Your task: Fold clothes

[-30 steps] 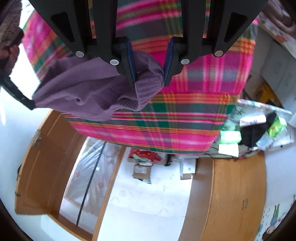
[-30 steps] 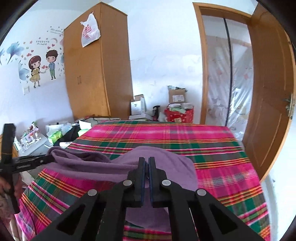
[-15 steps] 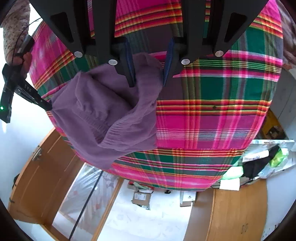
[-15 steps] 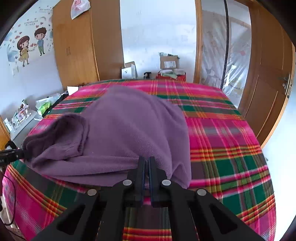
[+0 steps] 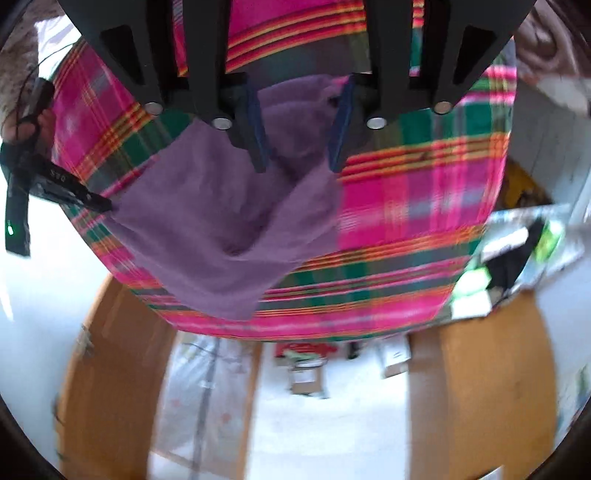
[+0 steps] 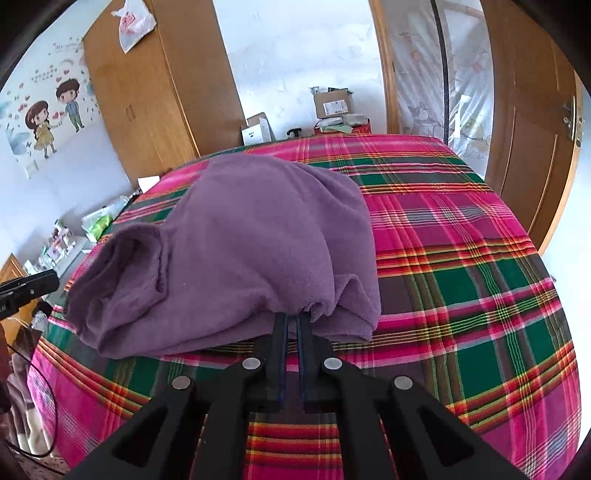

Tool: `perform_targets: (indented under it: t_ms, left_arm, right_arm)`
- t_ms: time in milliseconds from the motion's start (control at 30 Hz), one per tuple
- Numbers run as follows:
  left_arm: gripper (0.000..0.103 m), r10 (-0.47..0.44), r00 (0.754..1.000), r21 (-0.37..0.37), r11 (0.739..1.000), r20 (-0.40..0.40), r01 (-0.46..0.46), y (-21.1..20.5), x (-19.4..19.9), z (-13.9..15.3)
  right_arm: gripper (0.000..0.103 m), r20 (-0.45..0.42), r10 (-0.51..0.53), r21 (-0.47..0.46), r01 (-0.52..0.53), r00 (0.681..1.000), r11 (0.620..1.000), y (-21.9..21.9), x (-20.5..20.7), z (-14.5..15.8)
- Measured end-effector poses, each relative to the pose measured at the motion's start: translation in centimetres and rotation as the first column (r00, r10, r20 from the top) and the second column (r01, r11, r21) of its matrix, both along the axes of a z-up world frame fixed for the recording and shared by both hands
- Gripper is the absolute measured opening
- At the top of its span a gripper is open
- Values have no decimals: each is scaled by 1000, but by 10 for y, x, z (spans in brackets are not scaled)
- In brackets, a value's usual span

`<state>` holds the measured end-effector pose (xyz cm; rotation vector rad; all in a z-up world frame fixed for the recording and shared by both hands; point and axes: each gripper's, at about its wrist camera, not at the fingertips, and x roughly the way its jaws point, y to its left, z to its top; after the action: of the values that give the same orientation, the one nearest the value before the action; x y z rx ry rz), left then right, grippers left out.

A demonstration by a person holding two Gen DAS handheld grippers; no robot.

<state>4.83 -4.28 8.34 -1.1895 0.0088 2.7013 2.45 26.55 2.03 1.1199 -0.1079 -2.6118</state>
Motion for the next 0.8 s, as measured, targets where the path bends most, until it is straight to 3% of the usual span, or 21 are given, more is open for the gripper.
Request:
perform_targets:
  t_ms: [200, 500, 733, 767, 800]
  left_arm:
    - [49, -151, 986, -72, 985, 76, 156, 57, -16, -17]
    - [49, -163, 975, -178, 966, 152, 189, 96, -39, -46]
    - [49, -118, 977, -158, 977, 177, 147, 95, -56, -53]
    - [42, -116, 978, -146, 979, 175, 142, 94, -57, -52]
    - [29, -114, 978, -135, 981, 173, 138, 93, -58, -50]
  right_arm:
    - [4, -2, -9, -21, 9, 1000, 1000, 1, 3, 2]
    - [5, -2, 0, -51, 0, 1000, 999, 0, 5, 1]
    - [5, 12, 4, -58, -3, 1000, 998, 3, 6, -2]
    - [5, 13, 4, -60, -4, 1000, 998, 3, 6, -3]
    - [5, 13, 5, -62, -4, 1000, 998, 3, 7, -2]
